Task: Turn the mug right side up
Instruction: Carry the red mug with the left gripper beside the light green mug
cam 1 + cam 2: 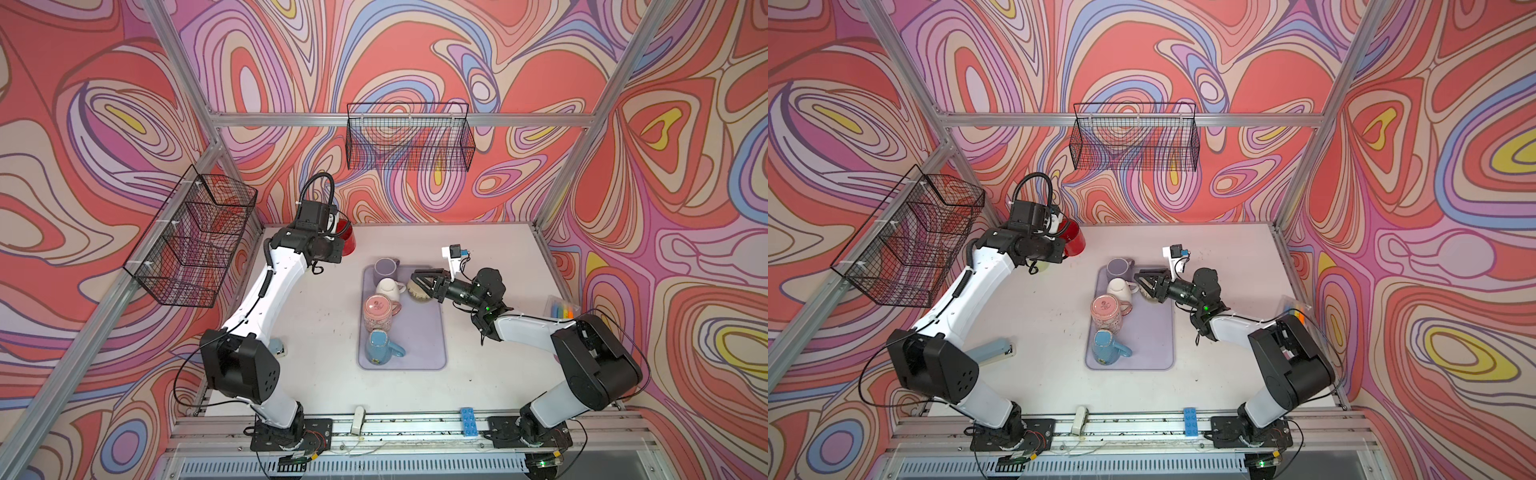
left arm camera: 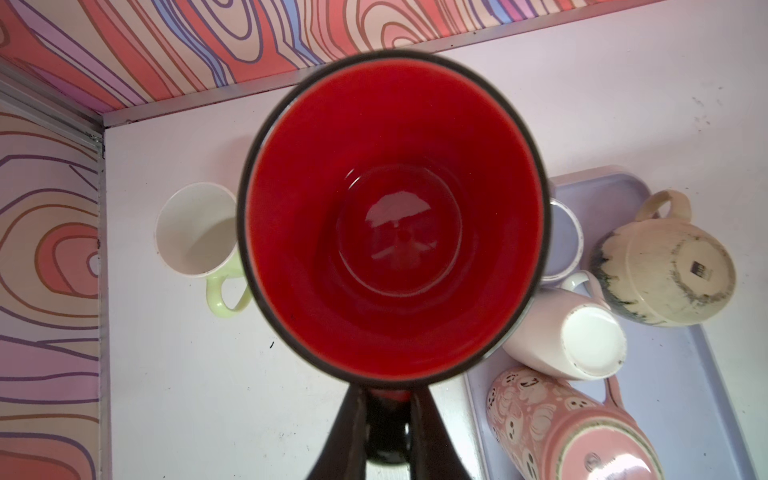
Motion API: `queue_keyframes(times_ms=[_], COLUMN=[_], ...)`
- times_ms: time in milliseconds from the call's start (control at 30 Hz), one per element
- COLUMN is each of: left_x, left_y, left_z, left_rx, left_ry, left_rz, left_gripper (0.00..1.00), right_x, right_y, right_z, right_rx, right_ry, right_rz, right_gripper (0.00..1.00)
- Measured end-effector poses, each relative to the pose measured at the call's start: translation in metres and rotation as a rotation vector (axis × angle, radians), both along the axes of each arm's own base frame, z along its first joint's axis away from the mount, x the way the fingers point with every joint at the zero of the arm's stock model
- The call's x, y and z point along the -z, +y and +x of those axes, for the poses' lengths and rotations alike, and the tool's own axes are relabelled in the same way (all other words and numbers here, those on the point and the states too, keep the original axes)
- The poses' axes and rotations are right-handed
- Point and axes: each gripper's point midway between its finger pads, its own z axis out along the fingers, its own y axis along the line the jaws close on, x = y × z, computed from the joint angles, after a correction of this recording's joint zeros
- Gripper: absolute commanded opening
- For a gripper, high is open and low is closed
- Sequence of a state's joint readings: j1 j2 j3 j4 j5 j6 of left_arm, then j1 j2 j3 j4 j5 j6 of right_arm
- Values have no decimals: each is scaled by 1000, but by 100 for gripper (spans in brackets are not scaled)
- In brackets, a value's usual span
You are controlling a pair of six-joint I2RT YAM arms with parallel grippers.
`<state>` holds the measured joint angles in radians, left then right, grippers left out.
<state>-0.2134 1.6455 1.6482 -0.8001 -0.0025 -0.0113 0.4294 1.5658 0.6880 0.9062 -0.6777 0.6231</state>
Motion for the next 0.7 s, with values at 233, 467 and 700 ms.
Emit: queue_keyframes(times_ms=[233,467,700], left_x=[22,43,67], left_y=[10,21,25], left_z=[33,53,68], left_rx=[-27,-57,-69], left_ry=[43,79,120], left_rz=[17,22,30], left_gripper=[0,0,0], right_x=[21,35,55], right_y=[-12,-28,-43], right_z=[12,20,24], right_rx=[101,197,263], right_ry=[85,125,175], right_rz=[-138,-291,-415], right_gripper=[37,36,34])
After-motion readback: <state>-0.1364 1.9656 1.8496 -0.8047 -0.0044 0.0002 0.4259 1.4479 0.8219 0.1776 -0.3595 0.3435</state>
